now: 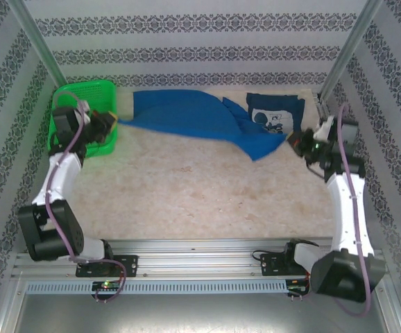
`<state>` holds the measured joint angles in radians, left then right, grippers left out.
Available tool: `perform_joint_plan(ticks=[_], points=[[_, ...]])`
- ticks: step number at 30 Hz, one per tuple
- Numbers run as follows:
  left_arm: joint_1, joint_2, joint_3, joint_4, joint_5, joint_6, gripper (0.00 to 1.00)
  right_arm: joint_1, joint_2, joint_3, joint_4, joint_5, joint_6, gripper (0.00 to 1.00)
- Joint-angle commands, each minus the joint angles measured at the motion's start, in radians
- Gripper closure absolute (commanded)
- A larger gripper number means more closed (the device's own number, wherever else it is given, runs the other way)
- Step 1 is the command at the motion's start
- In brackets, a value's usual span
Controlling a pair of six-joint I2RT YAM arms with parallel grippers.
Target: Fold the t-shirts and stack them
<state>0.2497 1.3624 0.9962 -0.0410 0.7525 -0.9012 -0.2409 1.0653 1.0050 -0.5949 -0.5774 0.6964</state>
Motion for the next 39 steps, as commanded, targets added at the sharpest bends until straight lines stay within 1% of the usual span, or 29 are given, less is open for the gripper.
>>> perform_joint_plan(ticks=[1, 3, 6, 9, 12, 13, 17, 22, 26, 29, 30, 32, 36, 39], points=[[-0.031, -0.136, -0.091, -0.167, -0.046, 0.188, 1.00, -0.018, -0.121, -0.113, -0.088, 0.094, -0.035, 1.00], [-0.052, -0.185, -0.147, -0.300, -0.117, 0.261, 1.00, -0.023, -0.162, -0.161, -0.140, 0.121, -0.040, 1.00], [-0.055, -0.258, -0.236, -0.449, -0.213, 0.302, 1.00, -0.027, -0.212, -0.200, -0.215, 0.136, -0.054, 1.00], [-0.055, -0.311, -0.278, -0.584, -0.308, 0.304, 1.00, -0.029, -0.258, -0.217, -0.285, 0.151, -0.060, 1.00], [-0.055, -0.362, -0.280, -0.746, -0.434, 0.301, 1.00, -0.031, -0.301, -0.244, -0.342, 0.157, -0.046, 1.00], [-0.055, -0.382, -0.281, -0.789, -0.481, 0.275, 1.00, -0.031, -0.315, -0.260, -0.356, 0.156, -0.038, 1.00], [-0.046, -0.398, -0.280, -0.870, -0.551, 0.200, 1.00, -0.031, -0.367, -0.315, -0.394, 0.150, 0.004, 1.00], [-0.043, -0.413, -0.284, -0.931, -0.589, 0.136, 1.00, -0.031, -0.399, -0.352, -0.422, 0.137, 0.031, 1.00], [-0.030, -0.490, -0.264, -1.010, -0.673, 0.069, 1.00, -0.030, -0.390, -0.350, -0.430, 0.145, 0.022, 1.00], [-0.021, -0.610, -0.245, -1.083, -0.764, 0.020, 1.00, -0.030, -0.393, -0.323, -0.464, 0.185, 0.024, 1.00], [-0.015, -0.636, -0.243, -1.100, -0.777, 0.015, 1.00, -0.029, -0.399, -0.319, -0.476, 0.198, 0.026, 1.00], [-0.001, -0.664, -0.256, -1.105, -0.753, 0.011, 1.00, -0.028, -0.416, -0.323, -0.493, 0.205, 0.043, 1.00], [0.000, -0.645, -0.335, -1.038, -0.648, -0.041, 1.00, -0.028, -0.423, -0.373, -0.453, 0.151, 0.062, 1.00], [0.000, -0.639, -0.366, -0.981, -0.631, -0.052, 1.00, -0.015, -0.400, -0.395, -0.387, 0.103, 0.061, 1.00]])
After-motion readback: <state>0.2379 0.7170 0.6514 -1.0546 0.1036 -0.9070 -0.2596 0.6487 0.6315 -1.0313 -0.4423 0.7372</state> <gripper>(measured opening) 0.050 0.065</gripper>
